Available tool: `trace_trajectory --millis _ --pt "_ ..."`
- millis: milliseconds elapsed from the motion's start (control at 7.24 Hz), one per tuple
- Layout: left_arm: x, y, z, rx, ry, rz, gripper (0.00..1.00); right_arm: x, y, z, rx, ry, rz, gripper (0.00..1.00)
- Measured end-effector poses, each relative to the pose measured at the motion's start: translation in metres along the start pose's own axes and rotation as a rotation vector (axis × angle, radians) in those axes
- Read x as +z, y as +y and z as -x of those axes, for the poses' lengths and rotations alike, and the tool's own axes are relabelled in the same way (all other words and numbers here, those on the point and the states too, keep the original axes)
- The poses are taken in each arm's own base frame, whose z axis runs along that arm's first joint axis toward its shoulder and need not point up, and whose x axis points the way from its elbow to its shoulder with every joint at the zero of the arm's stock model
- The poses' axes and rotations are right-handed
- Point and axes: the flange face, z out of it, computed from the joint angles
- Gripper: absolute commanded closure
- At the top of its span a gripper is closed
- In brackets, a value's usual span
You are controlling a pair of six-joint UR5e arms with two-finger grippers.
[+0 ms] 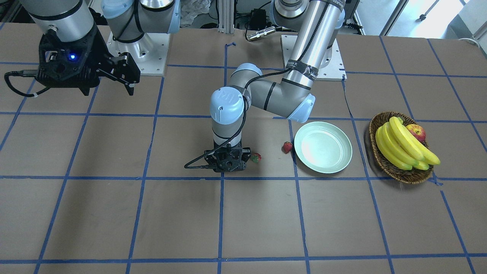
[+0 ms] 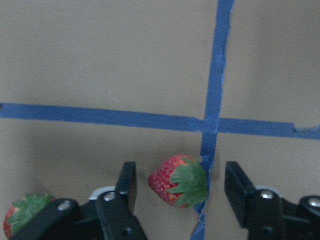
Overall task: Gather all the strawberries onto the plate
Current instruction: 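Reach the left gripper to the strawberry beside the plate and grasp it, then lower the strawberry onto the plate and open the left gripper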
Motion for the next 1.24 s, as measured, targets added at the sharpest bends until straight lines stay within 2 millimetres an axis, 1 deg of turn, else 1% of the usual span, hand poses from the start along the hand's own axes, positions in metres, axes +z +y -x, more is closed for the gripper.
trace_trajectory --millis 138,276,415,553,691,829,967,1106,1244 --pt "-0.001 0.000 -0.001 0.004 -0.001 0.002 1.00 0.000 0.000 0.000 0.000 0.000 -0.001 0.00" --pt "-0.009 -0.001 -0.001 0.009 -0.001 -0.003 1.00 0.000 0.000 0.000 0.000 0.000 -0.003 0.00" --pt "-0.026 -0.005 0.001 0.015 -0.004 -0.009 1.00 -0.001 0.000 0.000 0.000 0.000 -0.004 0.00" --pt "-0.044 -0.012 0.011 0.017 -0.027 -0.010 1.00 -0.001 0.000 0.000 0.000 0.000 -0.005 0.00" --pt "-0.058 -0.022 0.037 0.036 -0.064 -0.013 1.00 0.000 0.000 0.000 0.000 0.000 -0.004 0.00" --pt "-0.066 -0.029 0.075 0.090 -0.104 -0.007 1.00 0.000 0.000 0.000 0.000 0.000 -0.004 0.00" --pt "-0.064 -0.028 0.119 0.144 -0.138 0.016 1.00 0.000 -0.001 0.000 0.001 0.000 -0.004 0.00" --pt "-0.057 -0.024 0.173 0.191 -0.166 0.038 1.00 0.000 -0.001 0.000 0.000 0.000 -0.004 0.00" --pt "-0.047 -0.016 0.223 0.235 -0.184 0.056 1.00 0.000 -0.001 0.000 0.000 0.000 -0.004 0.00"
